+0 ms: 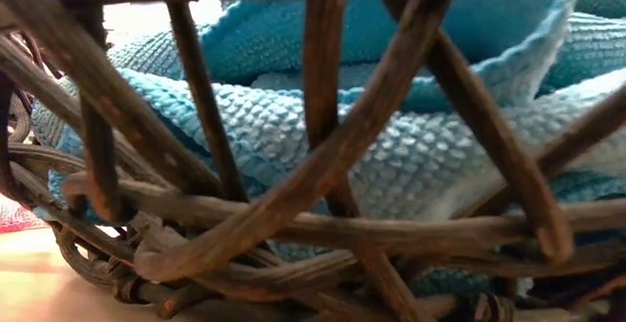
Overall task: Sort microfiber towel by color & place in baskets
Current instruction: Put the top yellow towel into the orange bin
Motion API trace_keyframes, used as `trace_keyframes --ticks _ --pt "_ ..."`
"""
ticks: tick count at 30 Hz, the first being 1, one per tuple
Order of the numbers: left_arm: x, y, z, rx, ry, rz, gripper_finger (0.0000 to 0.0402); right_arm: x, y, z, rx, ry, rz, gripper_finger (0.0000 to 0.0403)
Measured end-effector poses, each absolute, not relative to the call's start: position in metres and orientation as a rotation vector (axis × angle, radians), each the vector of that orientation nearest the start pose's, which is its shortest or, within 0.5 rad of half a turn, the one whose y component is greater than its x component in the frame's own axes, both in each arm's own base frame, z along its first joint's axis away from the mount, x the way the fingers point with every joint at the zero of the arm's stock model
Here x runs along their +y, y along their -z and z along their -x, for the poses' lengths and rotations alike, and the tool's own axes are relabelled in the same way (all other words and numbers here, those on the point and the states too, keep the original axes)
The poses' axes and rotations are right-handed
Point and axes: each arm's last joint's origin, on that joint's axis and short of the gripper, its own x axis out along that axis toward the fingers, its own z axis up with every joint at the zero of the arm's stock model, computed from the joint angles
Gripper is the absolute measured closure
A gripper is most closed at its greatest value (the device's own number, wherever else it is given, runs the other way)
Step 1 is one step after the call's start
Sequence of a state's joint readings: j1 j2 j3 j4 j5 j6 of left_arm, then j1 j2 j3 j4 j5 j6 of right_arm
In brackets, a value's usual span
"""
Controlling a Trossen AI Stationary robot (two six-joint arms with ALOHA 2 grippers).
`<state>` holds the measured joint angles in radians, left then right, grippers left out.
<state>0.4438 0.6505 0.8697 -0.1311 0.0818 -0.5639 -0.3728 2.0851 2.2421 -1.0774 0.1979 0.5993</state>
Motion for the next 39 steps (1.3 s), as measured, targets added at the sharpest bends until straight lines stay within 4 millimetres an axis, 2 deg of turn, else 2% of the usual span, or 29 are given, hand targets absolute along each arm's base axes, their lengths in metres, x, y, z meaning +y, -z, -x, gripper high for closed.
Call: trace_keyframes --ticks 4,7,9,17,20,24,28,34,39 --pt "0.05 -0.384 -0.111 -0.201 -0.315 0.538 0.0207 -0.177 -0.307 -0.43 0.848 0.801 -0.713 0.0133" --pt "0.047 -0.385 -0.106 -0.204 -0.297 0.536 0.0207 -0.175 -0.278 -0.443 0.926 0.793 -0.755 0.0133" --pt "0.045 -0.386 -0.103 -0.203 -0.27 0.533 0.0207 -0.169 -0.265 -0.448 0.964 0.811 -0.762 0.0133" --pt "0.041 -0.387 -0.097 -0.215 -0.242 0.525 0.0207 -0.133 -0.249 -0.454 1.002 1.019 -0.654 0.0133" --pt "0.041 -0.387 -0.097 -0.214 -0.24 0.519 0.0207 -0.126 -0.232 -0.456 1.014 1.039 -0.679 0.0133" --pt "0.04 -0.388 -0.097 -0.202 -0.201 0.517 0.0207 -0.126 -0.206 -0.454 1.048 1.058 -0.758 0.0133" --pt "0.039 -0.388 -0.097 -0.199 -0.189 0.516 0.0207 -0.126 -0.192 -0.454 1.025 1.086 -0.811 0.0133" --pt "0.04 -0.388 -0.097 -0.2 -0.194 0.514 0.0207 -0.133 -0.189 -0.463 0.848 1.104 -0.906 0.0133" --pt "0.04 -0.388 -0.097 -0.201 -0.195 0.523 0.0207 -0.144 -0.189 -0.458 0.817 1.177 -0.899 0.0133"
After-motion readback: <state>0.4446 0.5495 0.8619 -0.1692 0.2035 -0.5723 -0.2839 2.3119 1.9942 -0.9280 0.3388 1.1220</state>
